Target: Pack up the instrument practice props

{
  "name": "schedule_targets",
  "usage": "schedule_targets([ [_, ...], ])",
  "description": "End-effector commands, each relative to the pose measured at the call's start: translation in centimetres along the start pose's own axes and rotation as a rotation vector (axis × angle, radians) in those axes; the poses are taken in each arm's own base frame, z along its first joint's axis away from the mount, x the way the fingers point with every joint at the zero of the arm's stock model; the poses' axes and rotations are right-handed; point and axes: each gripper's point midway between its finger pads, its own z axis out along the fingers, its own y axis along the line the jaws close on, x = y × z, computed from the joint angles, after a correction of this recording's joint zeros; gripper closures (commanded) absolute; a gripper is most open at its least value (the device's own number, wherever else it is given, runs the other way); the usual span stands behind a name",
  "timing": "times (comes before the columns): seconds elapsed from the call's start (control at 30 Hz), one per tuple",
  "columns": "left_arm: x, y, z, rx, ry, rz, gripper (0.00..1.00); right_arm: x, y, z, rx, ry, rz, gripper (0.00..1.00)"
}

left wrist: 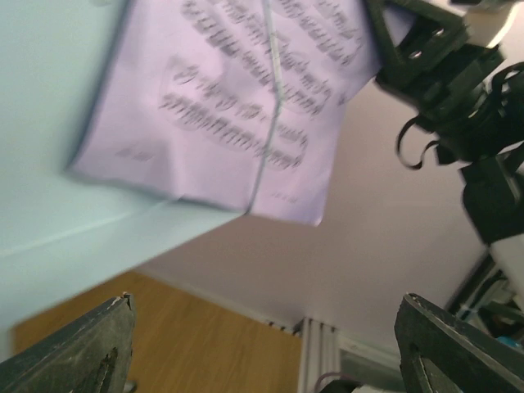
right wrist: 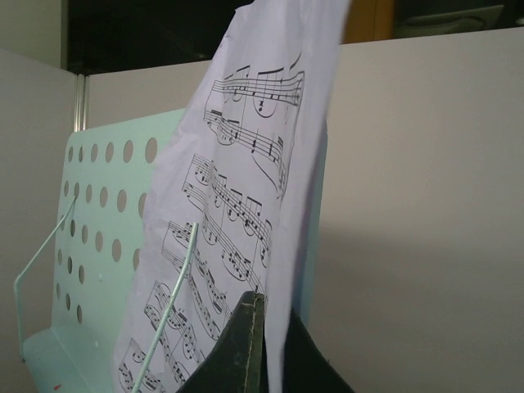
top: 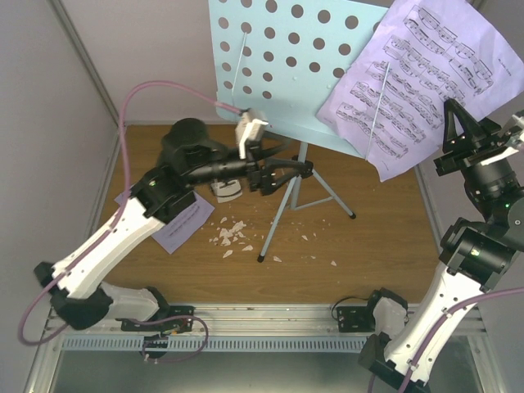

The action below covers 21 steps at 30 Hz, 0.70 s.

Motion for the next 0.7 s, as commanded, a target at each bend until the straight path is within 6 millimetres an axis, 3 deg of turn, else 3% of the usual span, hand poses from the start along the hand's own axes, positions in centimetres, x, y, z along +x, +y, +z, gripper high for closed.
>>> schedule_targets([
  [0.0, -3.4, -1.5, 4.1, 0.06, -0.103, 0.004, 0.14, 0.6, -0.5, 0.1, -0.005, 0.001, -0.019, 1.0],
  [0.17, -4.1, -1.4, 7.6, 0.102, -0.116, -0.026, 0.18, 1.1, -0.6, 0.2, -0.019, 0.006, -0.012, 0.99],
  [0.33, -4.2, -0.1, 10.5, 0.091, -0.106, -0.066, 0.3, 1.6, -0.8, 0.4, -0.024, 0.009, -0.008, 1.0],
  [0.67, -5.2, -0.8, 12.1, 0.186, -0.158, -0.092, 0.47, 1.8, -0.6, 0.7, -0.045, 0.007, 0.001, 0.99],
])
